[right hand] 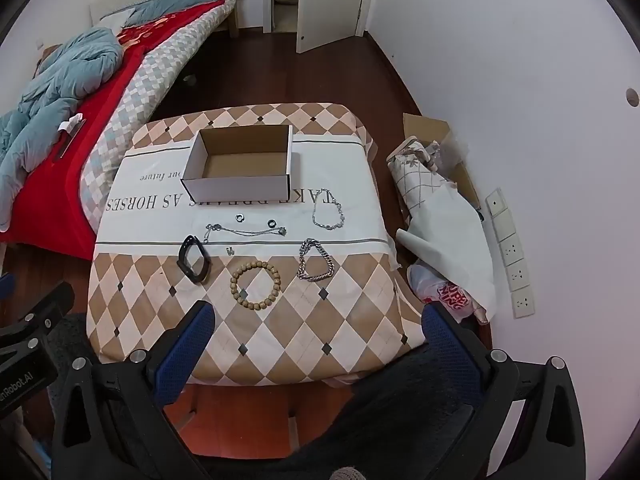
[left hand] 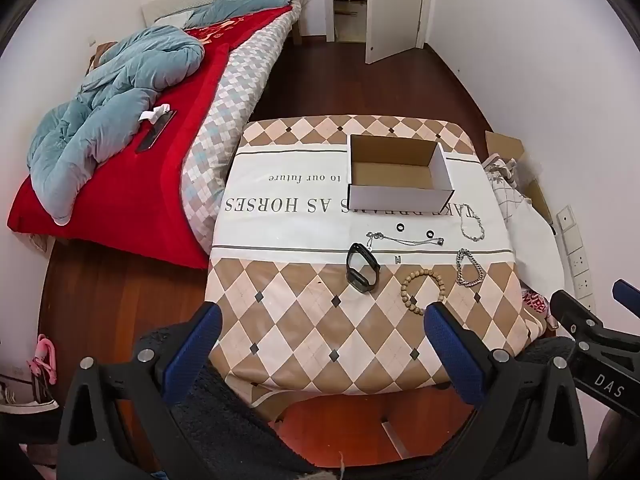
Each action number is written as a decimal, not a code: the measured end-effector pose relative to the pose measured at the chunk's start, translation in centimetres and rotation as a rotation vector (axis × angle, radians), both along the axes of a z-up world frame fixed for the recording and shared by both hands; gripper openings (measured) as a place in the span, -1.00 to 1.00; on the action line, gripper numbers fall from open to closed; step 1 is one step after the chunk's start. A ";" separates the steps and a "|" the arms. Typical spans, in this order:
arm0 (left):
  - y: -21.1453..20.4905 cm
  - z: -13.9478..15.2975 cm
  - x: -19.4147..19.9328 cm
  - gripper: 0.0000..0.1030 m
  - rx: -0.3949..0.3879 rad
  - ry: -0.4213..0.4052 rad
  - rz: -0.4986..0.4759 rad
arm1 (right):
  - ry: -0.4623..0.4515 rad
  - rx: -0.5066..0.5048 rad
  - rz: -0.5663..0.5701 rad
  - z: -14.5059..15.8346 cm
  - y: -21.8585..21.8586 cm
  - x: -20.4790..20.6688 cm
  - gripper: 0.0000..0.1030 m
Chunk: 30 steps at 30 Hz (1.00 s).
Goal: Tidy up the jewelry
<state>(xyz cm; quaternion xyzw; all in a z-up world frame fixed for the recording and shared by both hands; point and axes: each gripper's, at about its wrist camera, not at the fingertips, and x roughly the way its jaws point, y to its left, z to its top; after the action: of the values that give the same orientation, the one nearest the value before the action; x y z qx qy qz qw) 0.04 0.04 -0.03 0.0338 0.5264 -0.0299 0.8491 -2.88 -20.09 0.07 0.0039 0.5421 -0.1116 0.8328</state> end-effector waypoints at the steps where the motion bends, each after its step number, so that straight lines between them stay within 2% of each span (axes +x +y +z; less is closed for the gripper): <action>1: 0.0 0.0 0.0 1.00 0.002 -0.001 -0.001 | -0.004 0.011 0.000 0.0 0.0 0.0 1.00; 30: -0.8 1.2 0.2 1.00 0.001 -0.018 -0.015 | -0.028 0.002 0.001 1.4 -0.3 0.0 1.00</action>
<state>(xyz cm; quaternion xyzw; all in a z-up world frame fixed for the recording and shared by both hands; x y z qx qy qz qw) 0.27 -0.74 1.13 0.0384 0.5184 -0.0359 0.8535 -2.85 -20.41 1.44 0.0058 0.5304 -0.1105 0.8405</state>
